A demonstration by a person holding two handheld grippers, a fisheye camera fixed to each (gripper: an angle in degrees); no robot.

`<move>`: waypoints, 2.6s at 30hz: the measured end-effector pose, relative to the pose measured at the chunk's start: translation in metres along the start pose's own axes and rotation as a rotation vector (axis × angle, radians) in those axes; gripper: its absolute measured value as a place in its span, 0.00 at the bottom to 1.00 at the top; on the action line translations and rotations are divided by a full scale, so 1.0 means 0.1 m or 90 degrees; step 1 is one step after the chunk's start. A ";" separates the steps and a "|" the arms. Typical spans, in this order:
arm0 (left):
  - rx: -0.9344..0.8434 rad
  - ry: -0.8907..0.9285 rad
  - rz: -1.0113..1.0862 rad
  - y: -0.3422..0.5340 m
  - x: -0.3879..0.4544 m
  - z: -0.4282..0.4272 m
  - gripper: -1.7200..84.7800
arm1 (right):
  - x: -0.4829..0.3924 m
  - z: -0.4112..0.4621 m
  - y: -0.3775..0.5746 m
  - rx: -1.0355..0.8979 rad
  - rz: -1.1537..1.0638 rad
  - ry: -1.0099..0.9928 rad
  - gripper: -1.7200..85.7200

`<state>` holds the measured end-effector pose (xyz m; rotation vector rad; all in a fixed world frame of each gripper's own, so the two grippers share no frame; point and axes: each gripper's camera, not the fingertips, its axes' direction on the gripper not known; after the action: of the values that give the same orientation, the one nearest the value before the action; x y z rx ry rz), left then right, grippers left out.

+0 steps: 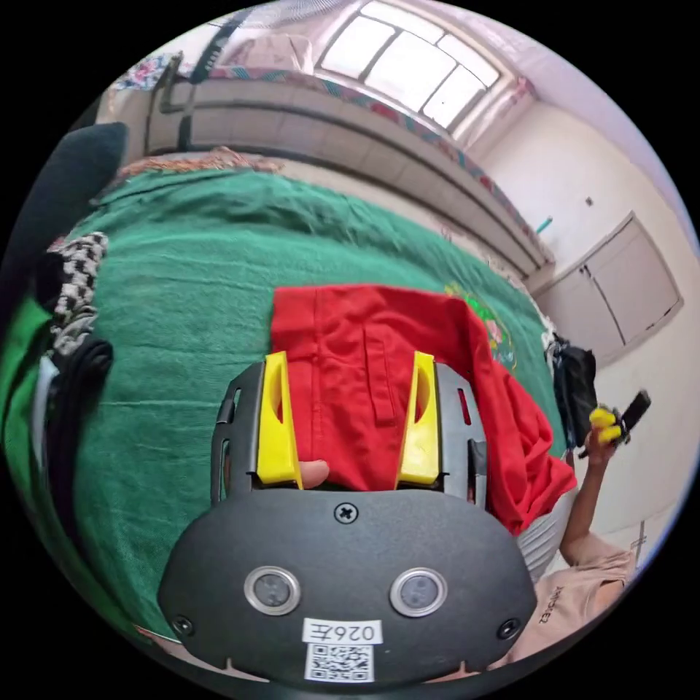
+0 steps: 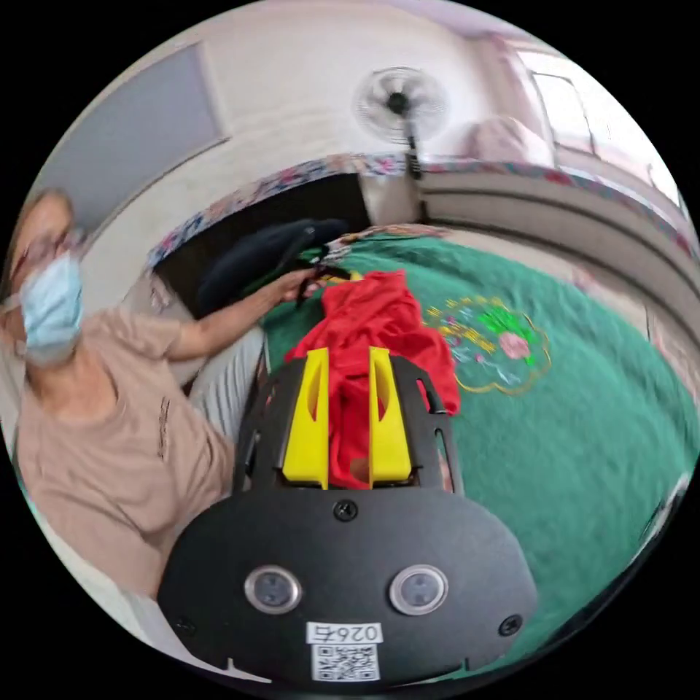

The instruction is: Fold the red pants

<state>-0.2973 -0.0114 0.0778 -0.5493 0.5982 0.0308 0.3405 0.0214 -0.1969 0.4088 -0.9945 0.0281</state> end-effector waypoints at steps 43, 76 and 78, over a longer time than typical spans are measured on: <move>-0.168 0.378 0.515 -0.53 0.69 -0.26 0.02 | 1.06 -0.48 0.58 0.074 0.227 0.374 0.01; 0.206 0.007 0.041 -0.95 -0.68 0.30 0.19 | 1.49 -0.18 -0.30 -0.051 0.109 0.382 0.06; 0.202 0.014 0.050 -0.95 -0.68 0.31 0.20 | 1.33 -0.15 -0.43 -0.032 0.081 0.425 0.06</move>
<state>-0.3202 -0.0684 0.1816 -0.2182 0.6320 0.0042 0.4346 -0.0343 -0.1090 0.2590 -0.3589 0.2390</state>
